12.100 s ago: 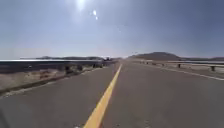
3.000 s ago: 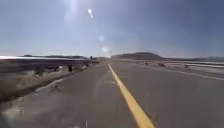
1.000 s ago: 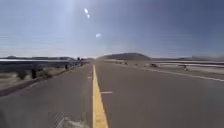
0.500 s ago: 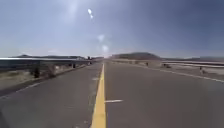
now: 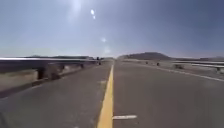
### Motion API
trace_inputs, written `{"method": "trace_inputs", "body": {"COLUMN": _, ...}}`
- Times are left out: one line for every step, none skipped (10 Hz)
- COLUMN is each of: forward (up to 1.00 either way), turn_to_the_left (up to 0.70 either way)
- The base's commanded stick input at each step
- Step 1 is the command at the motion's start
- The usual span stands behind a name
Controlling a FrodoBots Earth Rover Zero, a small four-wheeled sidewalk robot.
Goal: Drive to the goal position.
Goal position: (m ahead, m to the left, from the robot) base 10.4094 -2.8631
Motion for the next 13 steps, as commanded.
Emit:
{"method": "trace_inputs", "body": {"forward": 0.85, "turn_to_the_left": 0.0}}
{"method": "trace_inputs", "body": {"forward": 0.85, "turn_to_the_left": 0.0}}
{"method": "trace_inputs", "body": {"forward": 0.85, "turn_to_the_left": 0.0}}
{"method": "trace_inputs", "body": {"forward": 0.85, "turn_to_the_left": 0.0}}
{"method": "trace_inputs", "body": {"forward": 0.85, "turn_to_the_left": 0.0}}
{"method": "trace_inputs", "body": {"forward": 0.85, "turn_to_the_left": 0.0}}
{"method": "trace_inputs", "body": {"forward": 0.85, "turn_to_the_left": 0.0}}
{"method": "trace_inputs", "body": {"forward": 0.85, "turn_to_the_left": 0.0}}
{"method": "trace_inputs", "body": {"forward": 0.85, "turn_to_the_left": 0.0}}
{"method": "trace_inputs", "body": {"forward": 0.85, "turn_to_the_left": 0.0}}
{"method": "trace_inputs", "body": {"forward": 0.85, "turn_to_the_left": 0.0}}
{"method": "trace_inputs", "body": {"forward": 0.85, "turn_to_the_left": 0.0}}
{"method": "trace_inputs", "body": {"forward": 0.85, "turn_to_the_left": 0.0}}
